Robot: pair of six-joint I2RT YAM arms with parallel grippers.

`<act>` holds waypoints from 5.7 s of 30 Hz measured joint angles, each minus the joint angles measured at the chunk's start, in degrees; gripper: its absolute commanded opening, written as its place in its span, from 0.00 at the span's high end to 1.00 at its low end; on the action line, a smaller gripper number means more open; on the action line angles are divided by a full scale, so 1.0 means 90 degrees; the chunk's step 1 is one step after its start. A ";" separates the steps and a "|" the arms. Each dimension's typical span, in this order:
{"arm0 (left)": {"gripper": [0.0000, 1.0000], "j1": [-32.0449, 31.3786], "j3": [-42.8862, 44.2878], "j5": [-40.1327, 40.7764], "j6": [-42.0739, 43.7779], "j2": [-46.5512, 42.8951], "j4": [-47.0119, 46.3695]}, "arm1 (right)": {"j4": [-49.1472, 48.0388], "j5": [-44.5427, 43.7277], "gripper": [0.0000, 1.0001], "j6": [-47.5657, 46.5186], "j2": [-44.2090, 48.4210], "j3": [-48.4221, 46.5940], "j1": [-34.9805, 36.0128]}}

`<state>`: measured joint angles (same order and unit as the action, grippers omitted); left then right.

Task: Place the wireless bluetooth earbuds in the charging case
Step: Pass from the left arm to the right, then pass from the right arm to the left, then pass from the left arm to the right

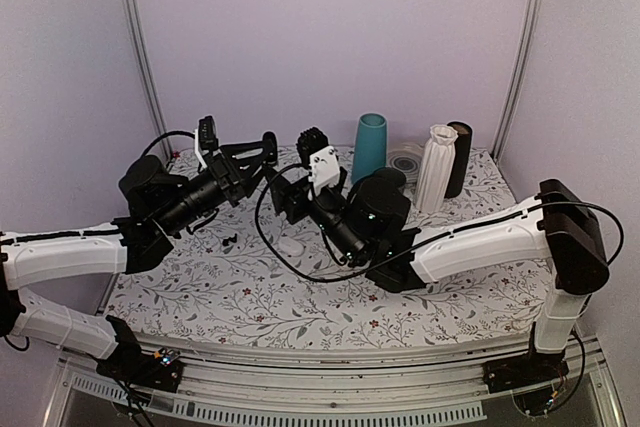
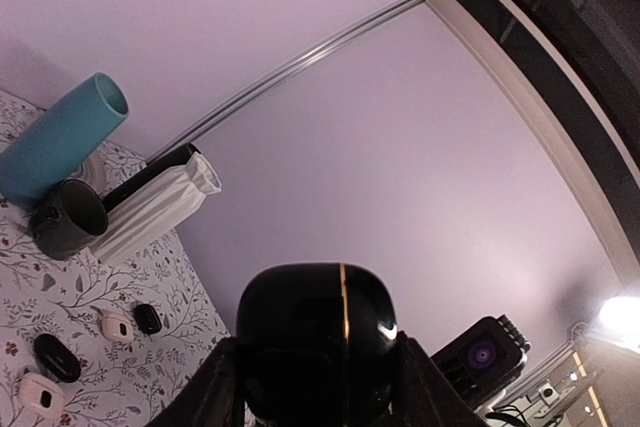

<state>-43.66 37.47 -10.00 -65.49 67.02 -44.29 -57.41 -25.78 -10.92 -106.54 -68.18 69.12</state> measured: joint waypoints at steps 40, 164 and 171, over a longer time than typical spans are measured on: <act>0.04 -0.0102 -0.0015 0.0250 0.0408 -0.0452 0.0673 | 0.0141 0.0204 0.97 -0.0447 -0.0019 0.0041 0.0063; 1.00 -0.0425 0.1447 -0.3167 0.5571 -0.0447 0.3327 | 0.2693 0.6708 0.59 0.3308 0.2446 0.1086 -0.1326; 1.00 -0.0430 0.1447 -0.3164 0.5527 -0.0413 0.3327 | 0.2606 0.6700 0.70 0.3361 0.2424 0.1086 -0.1326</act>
<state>-47.53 50.50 -38.48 -15.75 63.31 -14.35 -33.95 34.52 19.33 -84.73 -58.41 57.19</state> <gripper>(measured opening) 0.191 0.335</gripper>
